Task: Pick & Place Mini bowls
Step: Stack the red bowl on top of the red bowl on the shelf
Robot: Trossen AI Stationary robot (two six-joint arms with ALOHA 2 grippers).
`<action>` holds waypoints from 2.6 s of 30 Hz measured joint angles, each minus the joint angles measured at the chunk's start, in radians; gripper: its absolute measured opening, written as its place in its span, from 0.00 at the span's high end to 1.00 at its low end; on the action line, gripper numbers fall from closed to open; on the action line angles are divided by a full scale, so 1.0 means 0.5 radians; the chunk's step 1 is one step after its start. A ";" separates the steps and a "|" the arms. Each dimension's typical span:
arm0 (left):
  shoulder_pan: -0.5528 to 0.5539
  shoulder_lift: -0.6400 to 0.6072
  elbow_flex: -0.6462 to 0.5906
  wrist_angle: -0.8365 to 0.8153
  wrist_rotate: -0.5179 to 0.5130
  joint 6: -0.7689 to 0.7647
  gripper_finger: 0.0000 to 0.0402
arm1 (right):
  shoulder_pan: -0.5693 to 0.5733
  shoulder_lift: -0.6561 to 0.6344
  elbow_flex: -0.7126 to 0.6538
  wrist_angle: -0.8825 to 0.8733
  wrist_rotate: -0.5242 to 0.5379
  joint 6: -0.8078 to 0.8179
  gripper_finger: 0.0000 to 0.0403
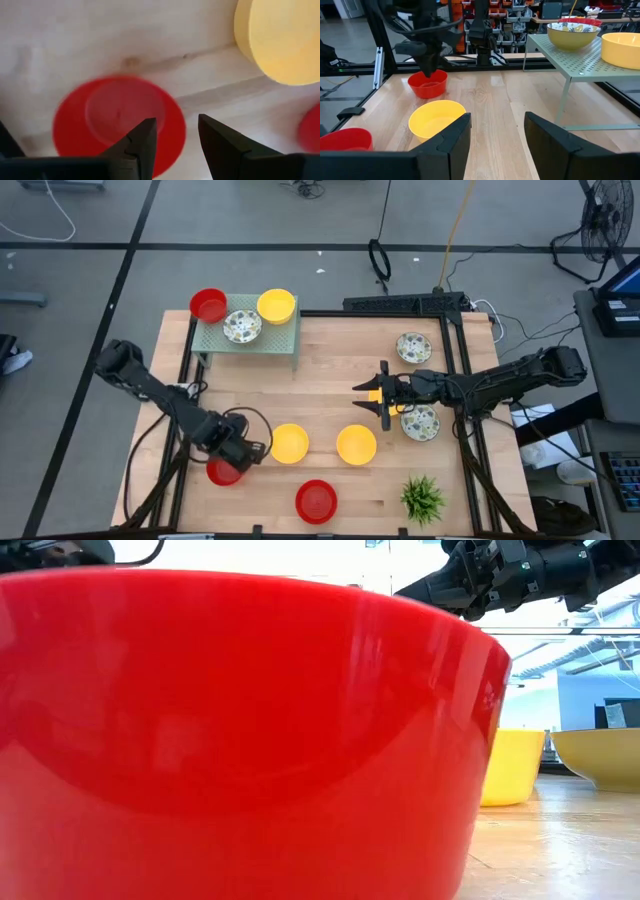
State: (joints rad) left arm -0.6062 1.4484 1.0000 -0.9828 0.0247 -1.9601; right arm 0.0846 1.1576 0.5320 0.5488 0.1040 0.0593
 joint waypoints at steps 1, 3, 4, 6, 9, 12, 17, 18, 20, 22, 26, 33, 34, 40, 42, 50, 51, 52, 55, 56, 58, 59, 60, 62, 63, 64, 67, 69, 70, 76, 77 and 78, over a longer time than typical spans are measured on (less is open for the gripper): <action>-0.013 0.029 0.001 0.023 0.015 -0.035 0.63 | 0.000 0.001 0.000 0.000 0.000 0.000 0.58; -0.033 0.089 -0.001 0.063 0.046 -0.078 0.63 | 0.001 0.000 0.000 0.000 0.000 0.000 0.58; -0.041 0.109 -0.003 0.095 0.044 -0.081 0.63 | 0.000 0.000 0.000 0.000 0.000 0.000 0.58; -0.045 0.143 -0.001 0.173 0.038 -0.082 0.63 | 0.000 0.001 0.000 0.000 0.000 0.000 0.58; -0.045 0.206 -0.001 0.264 0.037 -0.080 0.63 | 0.000 0.000 0.000 0.001 0.000 0.000 0.58; -0.046 0.259 0.000 0.302 0.037 -0.078 0.63 | 0.001 0.001 0.000 0.001 0.000 0.000 0.58; -0.045 0.340 0.000 0.257 0.037 -0.021 0.63 | 0.000 0.000 0.000 0.000 0.000 0.000 0.58; -0.046 0.348 -0.001 0.240 0.037 -0.008 0.63 | 0.001 0.001 0.000 0.000 0.000 0.000 0.58; -0.045 0.365 -0.001 0.220 0.031 -0.001 0.63 | 0.001 0.001 0.000 0.000 0.000 0.000 0.58; -0.047 0.382 -0.002 0.212 -0.022 0.036 0.63 | 0.000 0.000 0.000 0.000 0.000 0.000 0.58; -0.059 0.376 -0.001 0.223 -0.210 0.151 0.63 | 0.000 0.001 0.000 0.000 0.000 0.000 0.58; -0.059 0.377 -0.002 0.220 -0.290 0.202 0.63 | 0.001 0.001 0.000 0.000 0.000 0.000 0.58; -0.058 0.377 -0.002 0.219 -0.290 0.198 0.63 | 0.000 0.001 0.000 0.000 0.000 0.000 0.58; -0.059 0.377 -0.002 0.215 -0.258 0.166 0.71 | 0.000 0.001 0.000 0.000 0.000 0.000 0.58; -0.059 0.377 -0.002 0.215 -0.258 0.157 0.76 | 0.001 0.001 0.000 0.000 0.000 0.000 0.58; -0.058 0.373 0.002 0.195 -0.255 0.186 0.98 | 0.000 0.000 0.000 0.000 0.000 0.000 0.58; -0.058 0.373 0.001 0.187 -0.255 0.189 0.97 | 0.000 0.001 0.000 0.000 0.000 0.001 0.58; -0.058 0.374 0.001 0.183 -0.254 0.194 0.97 | 0.000 0.001 0.000 0.000 0.000 0.000 0.58; -0.057 0.374 0.001 0.160 -0.253 0.245 0.97 | 0.000 0.001 0.000 0.000 0.000 0.000 0.58; -0.057 0.374 0.001 0.157 -0.253 0.289 0.98 | 0.000 0.001 0.000 0.000 0.000 0.000 0.58; -0.055 0.374 0.001 0.156 -0.253 0.371 0.99 | 0.000 0.001 0.000 0.000 0.000 0.000 0.58; -0.051 0.374 0.001 0.154 -0.257 0.410 0.98 | 0.000 0.001 0.000 0.000 0.000 0.000 0.58; -0.044 0.374 0.001 0.145 -0.263 0.441 0.98 | 0.000 0.001 0.000 -0.001 0.000 0.000 0.58; -0.020 0.374 0.001 0.131 -0.291 0.481 0.98 | 0.000 0.001 0.000 0.001 0.000 0.000 0.58; -0.005 0.374 0.001 0.129 -0.310 0.512 0.98 | 0.000 0.001 0.000 0.000 0.000 0.000 0.58; 0.009 0.373 0.001 0.129 -0.329 0.549 0.98 | 0.000 0.001 0.000 0.000 0.000 0.000 0.58; 0.049 0.348 0.014 0.121 -0.397 0.648 0.99 | 0.000 0.001 0.000 0.000 0.000 0.000 0.58; 0.078 0.324 0.037 0.122 -0.470 0.714 0.98 | 0.000 0.001 0.000 0.001 0.000 0.000 0.58; 0.086 0.305 0.044 0.121 -0.513 0.755 0.98 | 0.000 0.001 0.000 0.000 0.000 0.000 0.58; 0.138 0.150 0.129 0.119 -0.830 0.990 0.98 | 0.001 0.001 0.000 0.000 0.000 0.000 0.58; 0.146 0.125 0.149 0.119 -0.897 1.045 0.98 | 0.000 0.001 0.000 0.000 0.000 0.000 0.58; 0.152 0.101 0.169 0.119 -0.970 1.114 0.98 | 0.000 0.001 0.000 0.000 0.000 0.000 0.58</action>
State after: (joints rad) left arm -0.5303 1.4987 1.0844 -0.9232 -0.4605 -1.4031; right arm 0.0846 1.1580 0.5320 0.5488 0.1040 0.0594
